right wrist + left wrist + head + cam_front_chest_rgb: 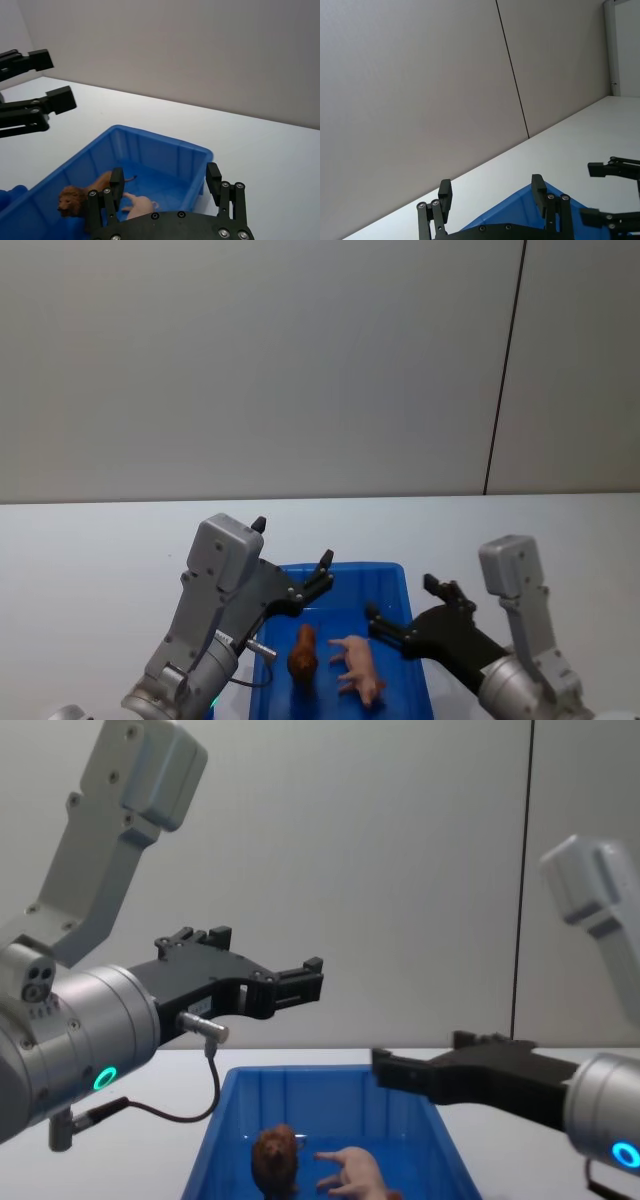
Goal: Pick up the two dolls from the table and place them into the box.
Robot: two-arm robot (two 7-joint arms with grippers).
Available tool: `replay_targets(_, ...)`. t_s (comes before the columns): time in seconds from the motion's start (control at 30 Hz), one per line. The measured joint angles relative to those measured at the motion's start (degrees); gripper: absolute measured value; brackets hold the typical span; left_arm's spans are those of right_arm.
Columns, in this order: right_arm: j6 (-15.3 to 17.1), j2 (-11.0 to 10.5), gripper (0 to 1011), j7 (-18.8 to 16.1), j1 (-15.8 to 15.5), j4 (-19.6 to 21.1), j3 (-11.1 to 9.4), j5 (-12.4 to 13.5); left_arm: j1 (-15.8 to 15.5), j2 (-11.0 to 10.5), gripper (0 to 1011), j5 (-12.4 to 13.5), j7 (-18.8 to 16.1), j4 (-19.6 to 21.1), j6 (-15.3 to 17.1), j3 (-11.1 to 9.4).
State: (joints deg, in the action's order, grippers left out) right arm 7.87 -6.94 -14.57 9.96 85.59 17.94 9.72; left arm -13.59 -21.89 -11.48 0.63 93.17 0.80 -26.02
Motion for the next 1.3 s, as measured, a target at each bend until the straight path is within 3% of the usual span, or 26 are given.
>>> replay_targets(0.67,-0.8,-4.2,1001,10.6,-6.5,7.8,-2.3,-0.1,0.0,0.0,1001,0.0,0.0,0.0,0.0,0.0)
replay_targets(1.3,-1.4,-5.6,1001,13.5,-8.5,9.7,-3.1,0.1,0.1,0.0,1001,-0.1,0.0,0.0,0.2,0.1)
